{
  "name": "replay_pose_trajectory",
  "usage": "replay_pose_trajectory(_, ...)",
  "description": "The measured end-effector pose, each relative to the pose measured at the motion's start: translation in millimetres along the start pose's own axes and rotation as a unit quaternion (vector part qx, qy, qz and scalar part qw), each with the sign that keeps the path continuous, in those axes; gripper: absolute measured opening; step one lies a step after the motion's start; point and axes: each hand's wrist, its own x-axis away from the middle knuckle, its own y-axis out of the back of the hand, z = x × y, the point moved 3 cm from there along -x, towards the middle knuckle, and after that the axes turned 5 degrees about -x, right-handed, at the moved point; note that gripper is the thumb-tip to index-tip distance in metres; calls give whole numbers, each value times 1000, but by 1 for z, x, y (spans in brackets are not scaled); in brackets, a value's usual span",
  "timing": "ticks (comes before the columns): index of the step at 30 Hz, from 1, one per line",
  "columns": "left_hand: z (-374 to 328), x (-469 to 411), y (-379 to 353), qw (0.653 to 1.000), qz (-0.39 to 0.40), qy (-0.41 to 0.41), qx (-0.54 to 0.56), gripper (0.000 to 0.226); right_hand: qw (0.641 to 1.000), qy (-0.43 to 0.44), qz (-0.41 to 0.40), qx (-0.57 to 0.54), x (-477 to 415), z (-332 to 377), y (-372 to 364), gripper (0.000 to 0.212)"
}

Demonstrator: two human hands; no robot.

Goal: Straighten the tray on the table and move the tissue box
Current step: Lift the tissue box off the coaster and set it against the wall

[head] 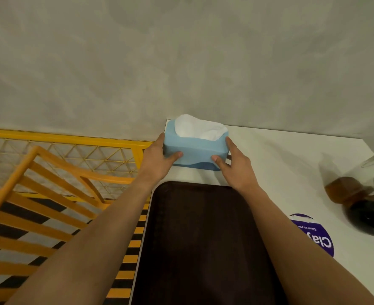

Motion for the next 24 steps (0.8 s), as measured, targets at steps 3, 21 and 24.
replay_pose_trajectory(3,4,-16,2,1000,-5,-1,-17,66,1000,4,10,7,-17,0,-3,78)
replay_pose_trajectory(21,17,-83,2,999,6,-8,-48,58,999,-7,48,7,-91,-7,-7,75)
replay_pose_trajectory(24,17,-87,3,998,7,-14,-56,57,998,-11,52,14,-97,-8,-8,75)
